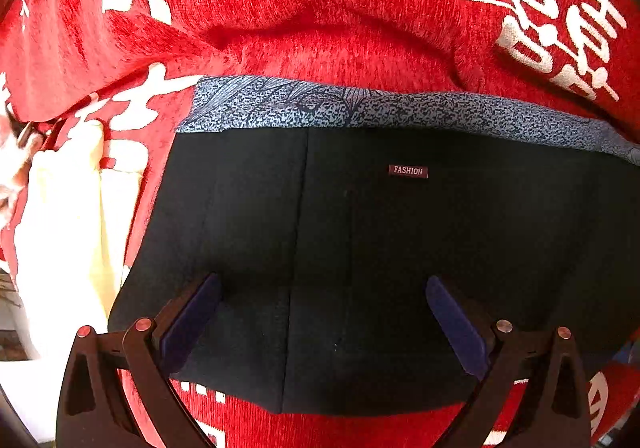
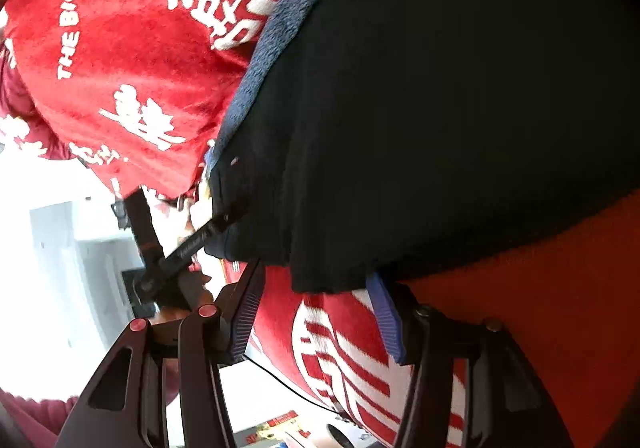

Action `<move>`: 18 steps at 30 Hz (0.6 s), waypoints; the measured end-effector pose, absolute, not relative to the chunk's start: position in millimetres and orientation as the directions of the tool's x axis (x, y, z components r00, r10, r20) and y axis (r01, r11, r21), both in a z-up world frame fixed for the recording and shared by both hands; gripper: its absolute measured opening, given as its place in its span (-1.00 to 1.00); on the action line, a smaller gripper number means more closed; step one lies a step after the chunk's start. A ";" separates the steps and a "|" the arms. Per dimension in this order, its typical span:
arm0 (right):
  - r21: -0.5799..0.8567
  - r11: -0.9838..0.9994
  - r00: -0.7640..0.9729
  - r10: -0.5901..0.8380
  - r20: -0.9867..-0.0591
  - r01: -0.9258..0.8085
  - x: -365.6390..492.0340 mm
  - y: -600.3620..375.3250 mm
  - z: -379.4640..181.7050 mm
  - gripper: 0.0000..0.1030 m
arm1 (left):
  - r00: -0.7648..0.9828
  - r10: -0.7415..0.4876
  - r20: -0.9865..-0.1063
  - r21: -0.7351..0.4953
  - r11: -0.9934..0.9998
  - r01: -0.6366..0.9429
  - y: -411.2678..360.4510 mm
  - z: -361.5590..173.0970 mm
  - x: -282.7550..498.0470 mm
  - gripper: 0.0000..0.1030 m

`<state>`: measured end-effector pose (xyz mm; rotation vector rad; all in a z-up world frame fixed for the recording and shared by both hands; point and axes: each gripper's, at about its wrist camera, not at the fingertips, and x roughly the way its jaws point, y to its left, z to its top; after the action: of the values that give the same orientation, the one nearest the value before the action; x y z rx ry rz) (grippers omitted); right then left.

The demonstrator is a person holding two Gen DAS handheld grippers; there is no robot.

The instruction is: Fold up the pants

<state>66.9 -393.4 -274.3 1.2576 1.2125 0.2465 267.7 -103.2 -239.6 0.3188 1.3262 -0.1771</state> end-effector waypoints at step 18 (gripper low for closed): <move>0.615 0.725 0.262 0.557 -0.788 0.311 84.4 -386.3 -209.6 -0.56 | 0.285 -0.059 -0.957 0.063 0.915 0.399 -109.5 -205.8 268.4 1.00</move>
<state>84.4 -386.3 -209.6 0.8014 1.3358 0.1929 268.4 -109.5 -205.8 0.3159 1.2494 -0.3131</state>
